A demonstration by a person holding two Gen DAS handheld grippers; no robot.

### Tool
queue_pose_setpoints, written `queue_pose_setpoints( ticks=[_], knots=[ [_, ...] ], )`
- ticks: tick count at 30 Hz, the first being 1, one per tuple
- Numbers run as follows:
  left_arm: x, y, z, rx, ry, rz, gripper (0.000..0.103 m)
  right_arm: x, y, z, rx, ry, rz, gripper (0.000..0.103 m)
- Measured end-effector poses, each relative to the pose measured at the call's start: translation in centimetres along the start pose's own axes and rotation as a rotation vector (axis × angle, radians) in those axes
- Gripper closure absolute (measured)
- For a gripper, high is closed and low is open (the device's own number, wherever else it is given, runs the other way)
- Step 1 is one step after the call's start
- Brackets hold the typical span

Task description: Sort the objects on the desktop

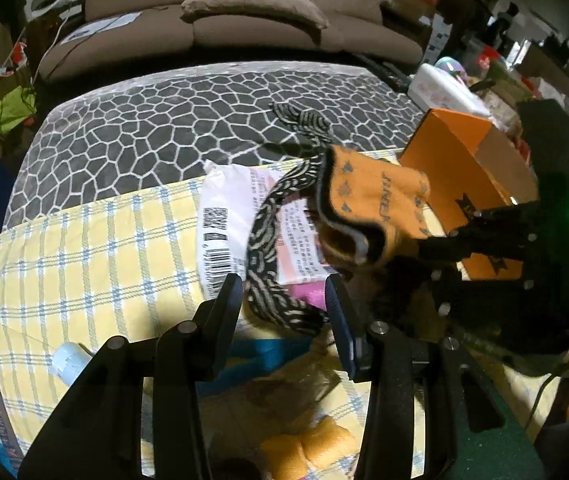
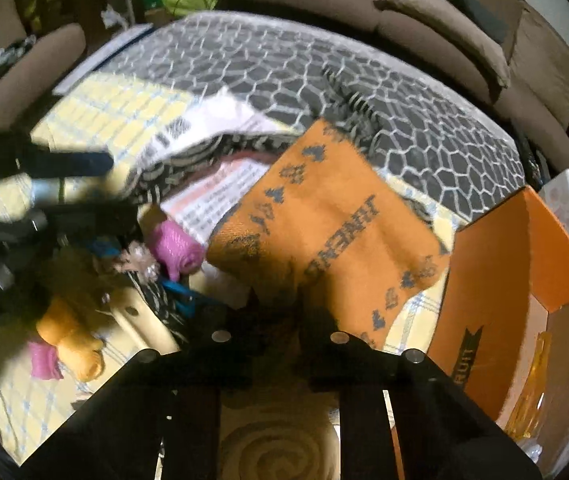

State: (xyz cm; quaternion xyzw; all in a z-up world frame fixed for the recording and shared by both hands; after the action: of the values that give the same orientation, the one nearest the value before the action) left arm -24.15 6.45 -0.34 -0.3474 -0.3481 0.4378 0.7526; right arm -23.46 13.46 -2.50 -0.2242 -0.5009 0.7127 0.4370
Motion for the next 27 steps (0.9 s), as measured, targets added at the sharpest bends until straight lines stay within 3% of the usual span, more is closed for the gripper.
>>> queue_pose_setpoints(
  ticks=[16, 27],
  knots=[
    [8.4, -0.2, 0.5, 0.007, 0.073, -0.11, 0.058, 5.6, -10.1, 3.4, 0.192, 0.25, 0.169, 0.092],
    [15.5, -2.1, 4.9, 0.091, 0.142, -0.171, 0.058, 9.4, -15.8, 2.0, 0.244, 0.282, 0.166, 0.092]
  ],
)
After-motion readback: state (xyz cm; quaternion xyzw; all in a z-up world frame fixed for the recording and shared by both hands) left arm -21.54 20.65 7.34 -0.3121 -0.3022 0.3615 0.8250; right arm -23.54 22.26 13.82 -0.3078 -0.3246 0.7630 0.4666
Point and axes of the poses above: each gripper's, at about its wrist camera, not at the fingertips, and y roughly the way its jaws point, x to its right, z to its top, the point moved 9 cm from there along y, roughly the way its jaws point, and after that the axes turned 2 degrees about -z, right-handed, at the moved point
